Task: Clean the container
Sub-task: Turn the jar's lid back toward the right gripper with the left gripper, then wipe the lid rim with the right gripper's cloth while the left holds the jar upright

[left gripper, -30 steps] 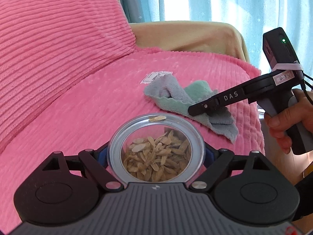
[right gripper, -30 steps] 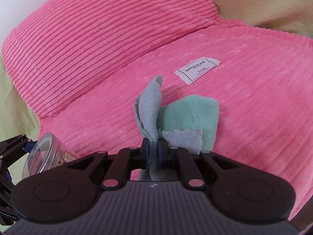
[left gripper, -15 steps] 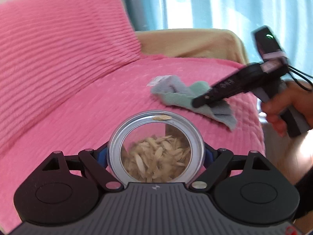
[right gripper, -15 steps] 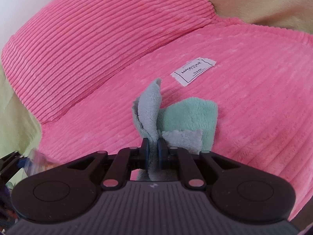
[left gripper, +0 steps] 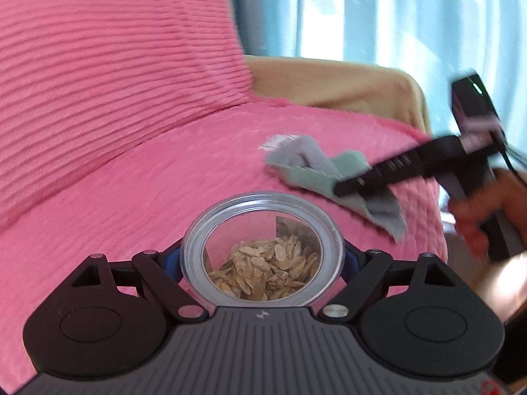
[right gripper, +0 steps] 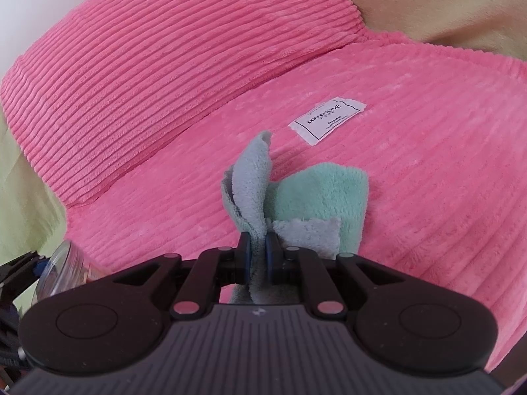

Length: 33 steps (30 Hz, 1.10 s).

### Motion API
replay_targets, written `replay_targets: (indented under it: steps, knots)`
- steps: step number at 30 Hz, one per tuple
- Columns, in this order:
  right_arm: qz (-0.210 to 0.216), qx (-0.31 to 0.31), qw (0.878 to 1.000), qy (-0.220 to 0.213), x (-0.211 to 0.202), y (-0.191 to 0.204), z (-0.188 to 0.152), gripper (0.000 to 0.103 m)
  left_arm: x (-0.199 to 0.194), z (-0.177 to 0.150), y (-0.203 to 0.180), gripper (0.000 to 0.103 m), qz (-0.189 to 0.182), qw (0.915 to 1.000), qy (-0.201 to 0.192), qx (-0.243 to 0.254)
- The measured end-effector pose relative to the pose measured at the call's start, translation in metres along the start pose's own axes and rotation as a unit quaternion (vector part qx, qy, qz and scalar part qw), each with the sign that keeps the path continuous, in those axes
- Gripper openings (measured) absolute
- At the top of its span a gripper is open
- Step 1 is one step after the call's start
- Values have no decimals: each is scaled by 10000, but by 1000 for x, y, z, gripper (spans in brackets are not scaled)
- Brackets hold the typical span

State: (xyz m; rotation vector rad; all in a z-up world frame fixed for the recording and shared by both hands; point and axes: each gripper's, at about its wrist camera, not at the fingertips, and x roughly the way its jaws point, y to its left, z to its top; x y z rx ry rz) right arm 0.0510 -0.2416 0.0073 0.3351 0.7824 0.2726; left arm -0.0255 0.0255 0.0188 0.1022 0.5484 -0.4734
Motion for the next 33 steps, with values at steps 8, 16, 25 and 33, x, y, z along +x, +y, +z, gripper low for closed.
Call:
replay_targets:
  steps: [8, 16, 25, 33]
  knots:
    - [299, -31, 9992, -254, -11, 2, 5, 8, 13, 6, -16, 86, 14, 9995, -296, 109]
    - [598, -63, 9969, -507, -23, 5, 11, 6, 41, 11, -33, 86, -20, 9980, -487, 393]
    - [933, -98, 9924, -791, -36, 7, 17, 6, 47, -1, -30, 89, -34, 9980, -546, 320]
    - [1407, -370, 9853, -897, -42, 24, 23, 6, 38, -8, -28, 92, -50, 9976, -607, 315]
